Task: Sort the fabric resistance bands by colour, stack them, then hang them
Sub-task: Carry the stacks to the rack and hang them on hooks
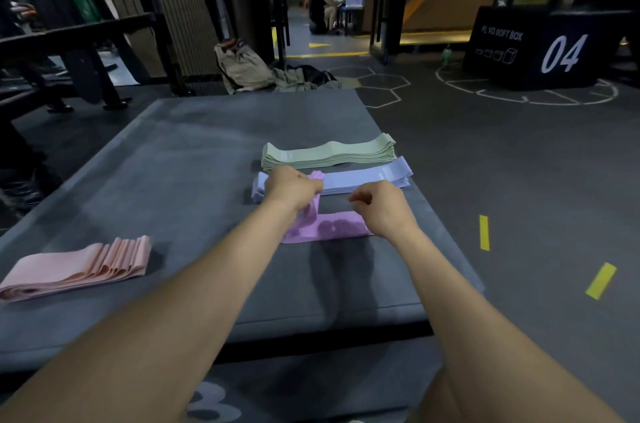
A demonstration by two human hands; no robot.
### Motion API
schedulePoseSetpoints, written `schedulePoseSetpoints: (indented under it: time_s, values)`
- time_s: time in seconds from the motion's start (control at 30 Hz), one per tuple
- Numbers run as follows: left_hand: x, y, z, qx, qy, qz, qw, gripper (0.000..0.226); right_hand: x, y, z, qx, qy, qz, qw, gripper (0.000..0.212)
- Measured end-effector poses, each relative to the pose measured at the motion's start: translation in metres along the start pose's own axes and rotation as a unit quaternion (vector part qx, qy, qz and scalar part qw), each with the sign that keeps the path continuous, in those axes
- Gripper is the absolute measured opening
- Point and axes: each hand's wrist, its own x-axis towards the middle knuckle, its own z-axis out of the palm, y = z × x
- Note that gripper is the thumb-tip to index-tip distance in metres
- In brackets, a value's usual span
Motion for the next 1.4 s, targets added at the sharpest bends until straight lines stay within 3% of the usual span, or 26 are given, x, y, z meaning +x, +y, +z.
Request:
schedulePoseSetpoints:
  time_s: [0.17, 0.37, 0.47, 0.57, 0.7, 0.8, 0.93, 1.17, 1.4]
  values:
    - [-0.012, 0.009, 0.046, 0.066, -0.045, 0.011, 0.997, 0.031, 0.000, 0.020, -0.013, 0.013, 0.019, 0.049, 0.999, 0.025]
    - [-0.018, 0.007, 0.075, 0.130, -0.065, 0.023, 0.989, 0.038, -0.001, 0.028, -0.016, -0.005, -0.025, 0.054, 0.998, 0.027]
    - [-0.019, 0.003, 0.080, 0.114, -0.096, 0.044, 0.988, 0.031, 0.000, 0.032, -0.017, 0.005, -0.005, 0.055, 0.998, 0.029]
    - [-0.021, -0.003, 0.076, 0.081, -0.132, 0.079, 0.985, 0.009, 0.002, 0.038, -0.015, 0.028, 0.010, 0.075, 0.997, 0.030]
    - [-0.024, -0.013, 0.067, -0.041, -0.202, 0.058, 0.977, 0.031, 0.004, 0.043, -0.016, 0.091, 0.040, 0.112, 0.989, 0.047]
    - [-0.023, -0.019, 0.071, 0.002, -0.181, 0.107, 0.978, 0.037, 0.003, 0.042, -0.015, 0.099, 0.050, 0.121, 0.986, 0.047]
    - [-0.025, -0.028, 0.077, 0.028, -0.162, 0.155, 0.974, 0.037, 0.002, 0.039, -0.012, 0.063, 0.047, 0.118, 0.990, 0.013]
    - [-0.023, -0.029, 0.072, 0.077, -0.179, 0.176, 0.965, 0.025, 0.005, 0.043, -0.005, 0.019, 0.087, 0.123, 0.988, 0.019]
    - [-0.013, -0.014, 0.046, 0.008, -0.129, 0.158, 0.979, 0.022, 0.006, 0.035, -0.012, 0.081, 0.131, 0.081, 0.985, 0.028]
